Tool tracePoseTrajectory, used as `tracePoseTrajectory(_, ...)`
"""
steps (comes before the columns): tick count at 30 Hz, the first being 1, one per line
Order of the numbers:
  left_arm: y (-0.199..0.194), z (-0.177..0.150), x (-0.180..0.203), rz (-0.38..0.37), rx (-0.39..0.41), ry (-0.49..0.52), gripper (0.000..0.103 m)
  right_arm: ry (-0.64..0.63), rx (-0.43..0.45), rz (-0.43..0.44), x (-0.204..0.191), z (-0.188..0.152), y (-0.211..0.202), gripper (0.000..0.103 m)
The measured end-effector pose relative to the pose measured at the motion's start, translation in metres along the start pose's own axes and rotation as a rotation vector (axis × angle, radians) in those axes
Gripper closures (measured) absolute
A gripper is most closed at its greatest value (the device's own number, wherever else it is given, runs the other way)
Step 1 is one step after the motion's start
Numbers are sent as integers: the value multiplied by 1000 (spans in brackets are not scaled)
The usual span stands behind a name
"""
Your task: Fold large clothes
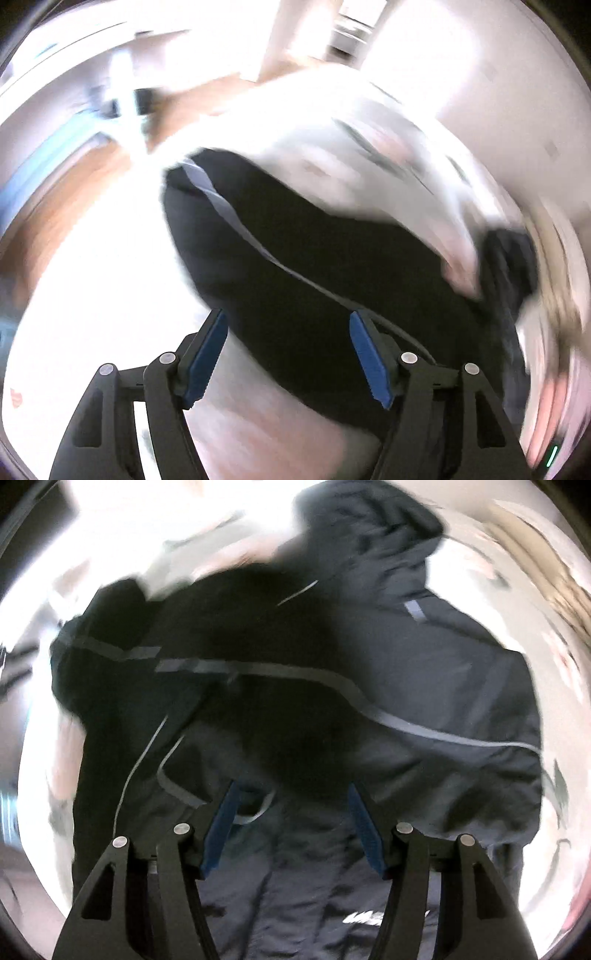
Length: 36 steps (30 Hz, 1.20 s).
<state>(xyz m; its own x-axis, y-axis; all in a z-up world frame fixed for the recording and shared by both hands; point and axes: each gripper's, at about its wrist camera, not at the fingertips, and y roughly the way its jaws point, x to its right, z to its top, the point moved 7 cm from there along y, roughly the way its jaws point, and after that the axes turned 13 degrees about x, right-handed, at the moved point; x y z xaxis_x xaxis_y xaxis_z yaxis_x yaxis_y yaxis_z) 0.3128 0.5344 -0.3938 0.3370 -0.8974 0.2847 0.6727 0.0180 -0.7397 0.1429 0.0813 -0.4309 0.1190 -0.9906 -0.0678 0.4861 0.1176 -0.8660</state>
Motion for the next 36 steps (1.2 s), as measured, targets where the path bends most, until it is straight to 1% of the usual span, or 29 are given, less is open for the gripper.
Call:
tracePoseTrajectory(1,8,13,-18,14,10,-36,32,-10,-15,3,-1,1,7,39)
tracePoseTrajectory(4,43,39,-60,31,4,-140,32,-12,-73,7,-8,-16,22,39)
tracePoseTrajectory(5,56,44,-66,42,-5,-165,32,-9,-87,5,-9,-21,26,39)
tracePoseTrajectory(7,83,48,-79,39,-29,-219,32,8,-112,0,-9,-27,33,39)
tracePoseTrajectory(10,112,56,-101,67,-51,-252,32,18,-122,-2,-6,-27,37,39)
tracePoseTrajectory(11,120,54,-105,84,-62,-256,32,16,-128,-3,-5,-26,38,38)
tracePoseTrajectory(13,137,50,-106,54,-95,-284,33,6,-137,-10,-4,-25,42,37)
tracePoseTrajectory(14,142,48,-106,58,-102,-285,33,-2,-140,-15,-5,-24,45,36)
tracePoseTrajectory(15,143,51,-105,69,-83,-264,41,-8,-143,-20,-5,-23,47,36)
tracePoseTrajectory(16,142,54,-101,60,-73,-237,74,-16,-144,-27,-8,-24,48,35)
tracePoseTrajectory(17,141,55,-95,22,-76,-218,82,-22,-145,-33,-12,-24,49,35)
tracePoseTrajectory(19,130,59,-86,22,-51,-176,88,-28,-147,-42,-15,-24,51,34)
tracePoseTrajectory(21,111,64,-81,33,-11,-136,89,-28,-150,-48,-20,-21,50,34)
tracePoseTrajectory(22,94,66,-83,36,14,-132,89,-28,-148,-43,-27,-21,47,34)
tracePoseTrajectory(23,70,69,-88,54,51,-142,90,-32,-138,-31,-32,-15,44,34)
tracePoseTrajectory(24,53,70,-95,69,82,-164,90,-45,-116,-18,-40,-6,38,34)
tracePoseTrajectory(25,31,70,-109,94,117,-206,89,-55,-97,-9,-48,1,33,34)
tracePoseTrajectory(27,3,56,-139,147,141,-284,89,-64,-36,32,-67,26,24,34)
tracePoseTrajectory(29,0,35,-155,204,110,-301,89,-58,21,73,-83,51,21,34)
tracePoseTrajectory(30,6,21,-161,253,77,-278,89,-54,53,104,-95,69,25,34)
tracePoseTrajectory(31,12,11,-163,275,52,-261,89,-52,71,117,-101,81,30,34)
tracePoseTrajectory(33,19,-3,-169,304,36,-253,89,-33,118,143,-116,115,46,34)
tracePoseTrajectory(34,20,-5,-170,303,41,-255,89,-21,128,150,-120,124,56,35)
tracePoseTrajectory(36,18,-5,-172,287,50,-271,89,-4,123,130,-131,142,83,37)
